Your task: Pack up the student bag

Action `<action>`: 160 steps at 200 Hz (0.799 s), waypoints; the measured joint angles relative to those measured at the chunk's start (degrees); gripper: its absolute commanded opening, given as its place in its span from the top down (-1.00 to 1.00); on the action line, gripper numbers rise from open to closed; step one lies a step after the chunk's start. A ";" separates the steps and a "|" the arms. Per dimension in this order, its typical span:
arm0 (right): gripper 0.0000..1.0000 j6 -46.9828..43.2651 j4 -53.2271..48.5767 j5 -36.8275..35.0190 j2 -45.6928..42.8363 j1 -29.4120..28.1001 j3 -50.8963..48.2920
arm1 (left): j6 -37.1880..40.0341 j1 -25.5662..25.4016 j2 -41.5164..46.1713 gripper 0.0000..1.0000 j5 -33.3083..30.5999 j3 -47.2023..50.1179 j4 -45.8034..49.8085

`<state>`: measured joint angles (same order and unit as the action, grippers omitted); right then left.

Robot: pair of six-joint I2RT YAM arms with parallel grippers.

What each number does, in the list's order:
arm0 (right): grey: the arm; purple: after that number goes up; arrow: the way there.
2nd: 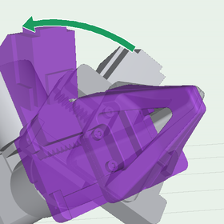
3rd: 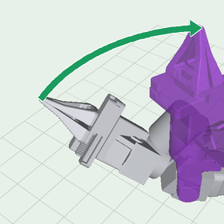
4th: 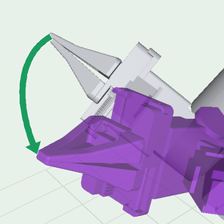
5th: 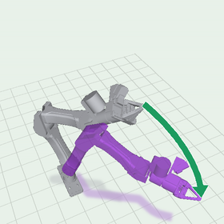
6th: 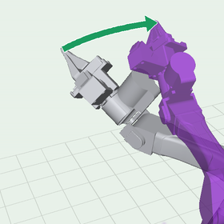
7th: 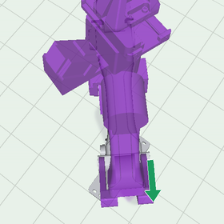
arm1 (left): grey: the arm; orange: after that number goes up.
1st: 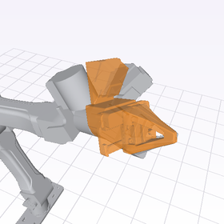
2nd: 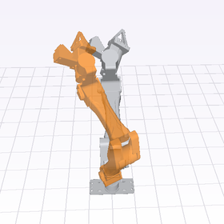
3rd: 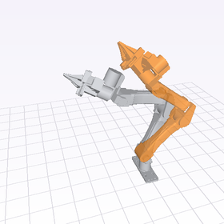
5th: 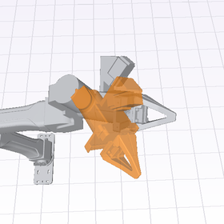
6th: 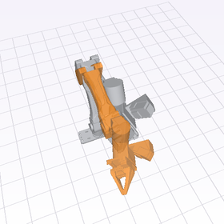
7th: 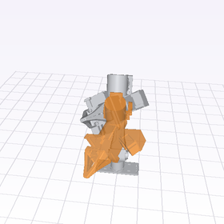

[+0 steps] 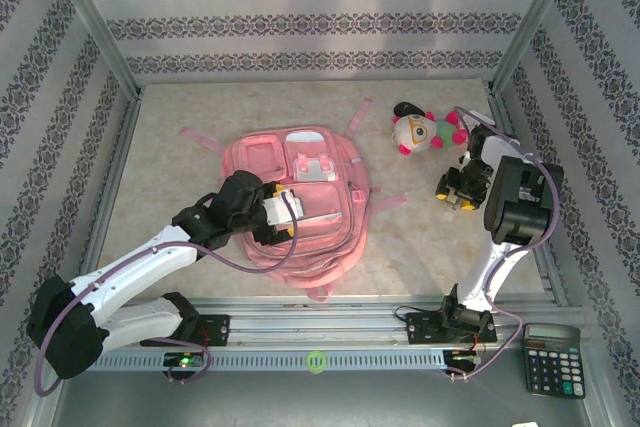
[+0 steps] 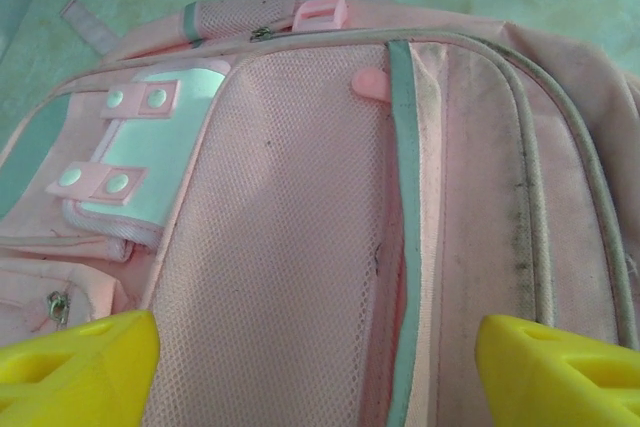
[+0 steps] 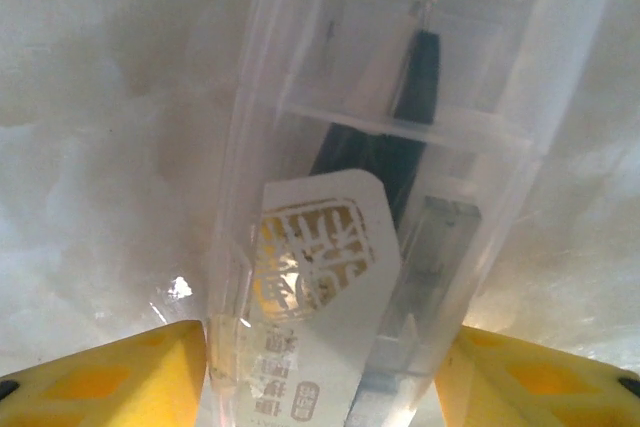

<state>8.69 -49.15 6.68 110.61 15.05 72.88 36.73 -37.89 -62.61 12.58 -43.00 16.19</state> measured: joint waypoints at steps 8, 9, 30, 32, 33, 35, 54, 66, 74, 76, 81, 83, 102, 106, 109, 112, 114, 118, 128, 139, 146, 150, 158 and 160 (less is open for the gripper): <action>-0.18 -0.52 -1.09 -0.48 0.83 -0.28 1.03 | -0.11 0.00 0.00 -0.64 -0.20 0.00 -0.17; -0.17 -0.61 -1.36 -0.63 0.98 -0.35 1.22 | -0.11 0.00 0.00 -0.64 -0.20 0.00 -0.20; 0.05 -1.77 -4.31 -2.84 2.69 -1.33 3.61 | -0.15 0.00 0.00 -0.64 -0.46 0.00 -0.35; 0.07 -1.88 -4.57 -2.95 2.82 -1.46 3.80 | -0.15 0.00 0.00 -0.64 -0.48 0.00 -0.35; 0.08 -1.97 -4.63 -3.04 2.84 -1.49 3.87 | -0.15 0.00 0.00 -0.64 -0.52 0.00 -0.35; 0.10 -2.14 -4.83 -3.30 2.95 -1.64 4.07 | -0.15 0.00 0.00 -0.64 -0.61 0.00 -0.35; 0.18 -3.04 -5.60 -5.62 3.32 -2.97 4.96 | -0.31 0.00 0.00 -0.64 -0.87 0.00 -0.35; 0.20 -3.15 -5.49 -6.60 3.30 -3.41 4.96 | -0.37 0.00 0.00 -0.64 -1.07 0.00 -0.35; 0.21 -3.13 -5.40 -6.86 3.06 -3.58 4.85 | -0.55 0.00 0.00 -0.64 -1.11 0.00 -0.39; 0.21 -3.10 -5.29 -6.86 2.93 -3.58 4.76 | -0.59 0.00 0.00 -0.64 -1.11 0.00 -0.39; 0.22 -3.10 -4.85 -6.84 2.60 -3.58 4.33 | -0.79 0.00 0.00 -0.64 -1.11 0.00 -0.39; 0.22 -3.10 -4.63 -6.84 2.36 -3.58 4.11 | -0.79 0.00 0.00 -0.64 -1.09 0.00 -0.39; 0.23 -3.02 -2.95 -6.25 -1.62 -3.58 0.72 | -1.18 0.00 0.11 -0.63 -1.01 0.00 -0.42; 0.23 -2.93 -2.75 -5.90 -2.67 -3.58 -0.02 | -1.18 0.00 0.15 -0.63 -1.01 0.00 -0.42; 0.23 -2.91 -2.69 -5.66 -3.67 -3.58 -0.50 | -1.18 0.00 0.22 -0.63 -0.98 0.00 -0.44; 0.23 -2.86 -2.47 -5.27 -4.87 -3.58 -1.22 | -1.18 0.00 0.26 -0.63 -0.96 0.00 -0.44; 0.23 -2.89 -2.47 -5.14 -5.40 -3.58 -1.46 | -1.18 0.00 0.31 -0.63 -0.94 0.00 -0.42; 0.23 -2.86 -2.32 -4.61 -7.15 -3.58 -2.25 | -1.18 0.00 0.33 -0.63 -0.83 0.00 -0.42; 0.23 -2.86 -2.27 -3.21 -11.17 -3.58 -3.72 | -1.16 0.00 0.46 -0.62 -0.57 0.00 -0.37; 0.23 -2.84 -2.08 -1.38 -15.69 -3.58 -5.09 | -1.03 0.00 0.50 -0.62 -0.31 0.00 -0.35; 0.23 -2.69 -1.86 -0.15 -18.25 -3.58 -5.97 | -0.92 0.00 0.50 -0.62 -0.11 0.00 -0.33; 0.23 -2.62 -1.73 0.68 -19.91 -3.58 -6.64 | -0.72 0.00 0.50 -0.62 0.09 0.00 -0.31; 0.23 -2.16 -1.40 2.54 -22.77 -3.58 -8.24 | -0.42 0.00 0.50 -0.62 0.37 0.00 -0.31; 0.23 -2.08 -1.36 2.84 -23.28 -3.58 -8.61 | -0.35 0.00 0.50 -0.62 0.44 0.00 -0.28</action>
<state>6.61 -50.50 9.52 87.33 11.46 64.27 36.38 -37.89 -62.11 13.02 -43.00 15.90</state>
